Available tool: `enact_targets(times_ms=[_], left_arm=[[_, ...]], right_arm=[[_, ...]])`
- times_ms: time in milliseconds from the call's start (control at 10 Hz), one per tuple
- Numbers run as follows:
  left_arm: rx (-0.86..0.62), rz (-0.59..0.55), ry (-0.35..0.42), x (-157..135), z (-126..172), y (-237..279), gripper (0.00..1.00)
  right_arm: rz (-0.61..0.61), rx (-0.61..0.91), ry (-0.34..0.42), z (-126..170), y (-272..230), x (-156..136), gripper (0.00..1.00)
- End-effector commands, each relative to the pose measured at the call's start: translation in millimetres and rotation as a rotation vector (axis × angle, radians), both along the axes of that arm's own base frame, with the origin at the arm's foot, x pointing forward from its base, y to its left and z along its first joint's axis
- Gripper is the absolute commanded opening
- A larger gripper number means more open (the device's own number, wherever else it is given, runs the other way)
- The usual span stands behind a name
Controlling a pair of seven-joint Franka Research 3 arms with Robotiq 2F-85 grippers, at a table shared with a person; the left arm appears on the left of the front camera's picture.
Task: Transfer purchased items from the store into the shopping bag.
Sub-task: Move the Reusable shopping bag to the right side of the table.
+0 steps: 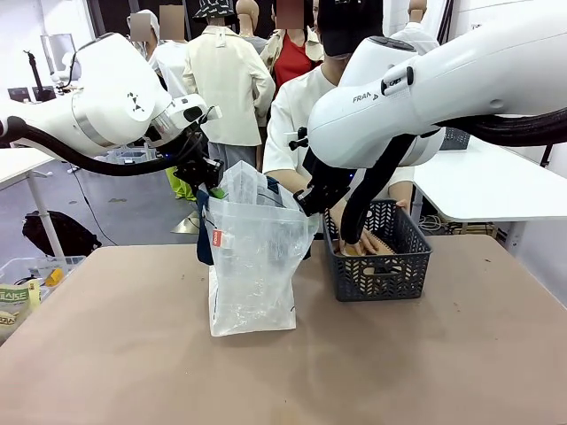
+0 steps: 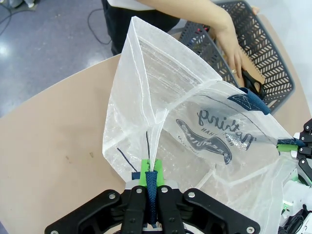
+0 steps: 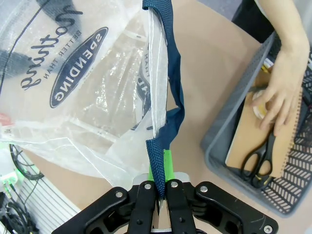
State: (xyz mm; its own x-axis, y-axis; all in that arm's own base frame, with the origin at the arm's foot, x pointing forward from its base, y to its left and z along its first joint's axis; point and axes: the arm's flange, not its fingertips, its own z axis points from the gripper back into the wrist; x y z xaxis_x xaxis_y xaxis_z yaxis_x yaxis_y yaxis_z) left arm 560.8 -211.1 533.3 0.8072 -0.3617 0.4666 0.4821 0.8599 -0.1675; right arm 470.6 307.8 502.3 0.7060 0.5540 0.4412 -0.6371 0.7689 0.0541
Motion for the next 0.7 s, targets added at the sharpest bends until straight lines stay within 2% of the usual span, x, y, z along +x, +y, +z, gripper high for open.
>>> enact_targets(times_ms=[0,600], left_arm=[[0.001,-0.001,-0.004,0.3,1.2,1.6,0.0],[0.001,-0.001,-0.004,0.3,1.2,1.6,0.0]], right_arm=[[-0.002,0.003,0.001,0.5,-0.4,-0.1,0.0],[-0.002,0.003,0.001,0.5,-0.4,-0.1,0.0]])
